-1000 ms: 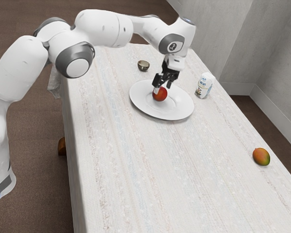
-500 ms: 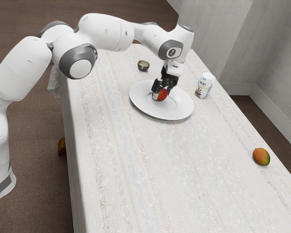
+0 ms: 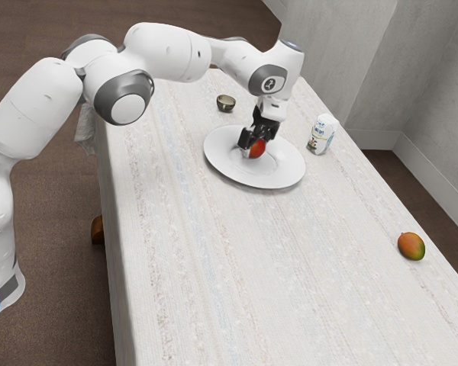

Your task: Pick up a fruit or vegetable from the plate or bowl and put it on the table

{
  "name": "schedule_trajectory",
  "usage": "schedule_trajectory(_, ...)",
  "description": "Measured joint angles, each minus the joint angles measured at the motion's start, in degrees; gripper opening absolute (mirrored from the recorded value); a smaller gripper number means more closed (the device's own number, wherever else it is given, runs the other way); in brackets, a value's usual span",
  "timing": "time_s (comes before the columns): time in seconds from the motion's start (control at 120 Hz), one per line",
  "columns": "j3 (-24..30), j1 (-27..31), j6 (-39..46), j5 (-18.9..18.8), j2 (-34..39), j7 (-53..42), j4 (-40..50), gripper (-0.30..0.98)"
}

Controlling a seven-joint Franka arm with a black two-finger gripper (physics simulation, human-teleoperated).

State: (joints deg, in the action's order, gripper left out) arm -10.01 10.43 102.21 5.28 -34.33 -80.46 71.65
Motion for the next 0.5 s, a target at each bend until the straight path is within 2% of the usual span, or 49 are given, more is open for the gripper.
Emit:
schedule_trajectory(0.075, 0.0, 0.1, 0.0, 0.1, 0.0, 0.0, 0.0, 0.42)
schedule_trajectory(0.15, 0.0, 0.0, 0.3, 0.0, 0.0, 0.1, 0.0, 0.34)
schedule_trajectory(0.367, 0.0, -1.0, 0.6, 0.0, 1.4, 0.1, 0.0, 0.31)
schedule_trajectory(0.5, 0.0, -8.4, -0.6, -0.2, 6.8, 0.3, 0.0, 0.30)
